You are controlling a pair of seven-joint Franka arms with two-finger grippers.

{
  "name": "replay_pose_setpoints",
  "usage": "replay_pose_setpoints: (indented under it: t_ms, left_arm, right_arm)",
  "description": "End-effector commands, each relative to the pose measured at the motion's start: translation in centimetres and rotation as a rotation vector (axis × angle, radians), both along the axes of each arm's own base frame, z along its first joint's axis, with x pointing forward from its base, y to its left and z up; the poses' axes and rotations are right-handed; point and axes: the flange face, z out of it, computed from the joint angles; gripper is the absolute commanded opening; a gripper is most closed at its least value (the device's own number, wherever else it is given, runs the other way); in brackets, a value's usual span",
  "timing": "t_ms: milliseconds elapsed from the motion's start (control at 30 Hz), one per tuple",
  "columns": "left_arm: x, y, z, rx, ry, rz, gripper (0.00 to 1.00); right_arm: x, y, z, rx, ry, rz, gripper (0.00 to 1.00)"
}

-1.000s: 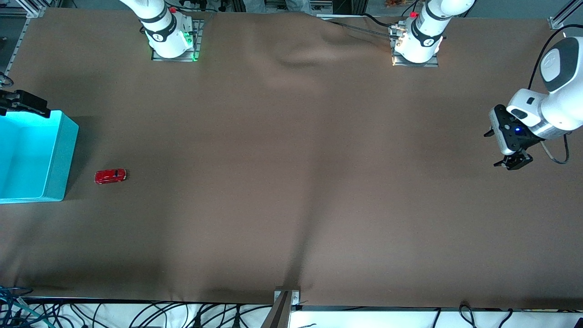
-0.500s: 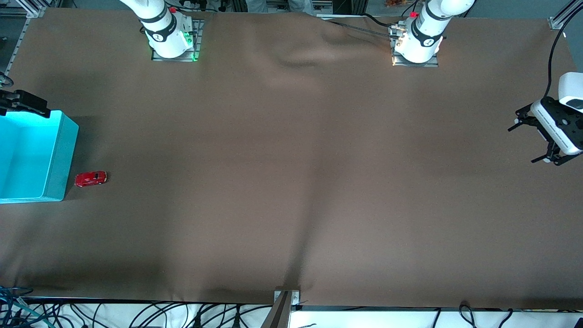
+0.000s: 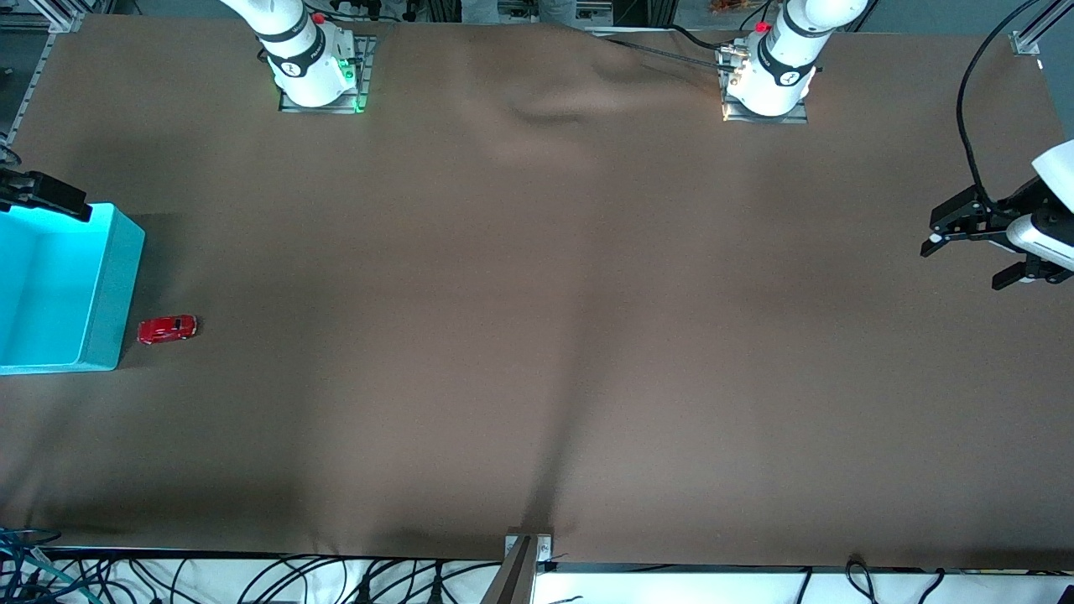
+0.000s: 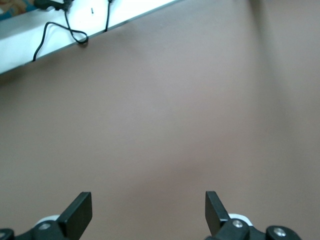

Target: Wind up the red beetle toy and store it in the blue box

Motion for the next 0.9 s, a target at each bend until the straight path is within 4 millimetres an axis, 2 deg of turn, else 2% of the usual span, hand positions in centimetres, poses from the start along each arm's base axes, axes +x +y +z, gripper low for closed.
replay_pose_setpoints:
  t_ms: [0, 100, 267, 333, 400, 733, 867]
  left_arm:
    - [-0.1, -1.8, 0.9, -0.045, 0.035, 0.208, 1.0]
    - [-0.1, -1.9, 1.0, -0.06, 0.045, 0.296, 1.0]
    - [0.1, -2.0, 0.7, -0.084, 0.061, 0.349, 1.0]
    - [0.1, -2.6, 1.0, -0.089, 0.06, 0.365, 1.0]
    - [0.3, -2.2, 1.4, -0.105, 0.054, 0.374, 1.0]
    - [0.5, -1.8, 1.4, -0.108, 0.053, 0.378, 1.0]
    - [0.5, -1.9, 1.3, -0.107, 0.056, 0.379, 1.0]
  right_arm:
    - [0.4, 1.0, 0.6, 0.003, -0.067, -0.3, 1.0]
    - [0.7, 1.4, 0.3, 0.002, -0.09, -0.475, 1.0]
    - [1.1, 2.3, -0.2, -0.01, -0.118, -0.673, 1.0]
    - [1.4, 2.6, -0.4, -0.016, -0.132, -0.759, 1.0]
    - [1.6, 2.8, -0.5, -0.02, -0.146, -0.827, 1.0]
    - [1.7, 3.5, -0.9, -0.032, -0.139, -0.87, 1.0]
    - [1.9, 2.4, -1.6, -0.045, -0.13, -0.998, 1.0]
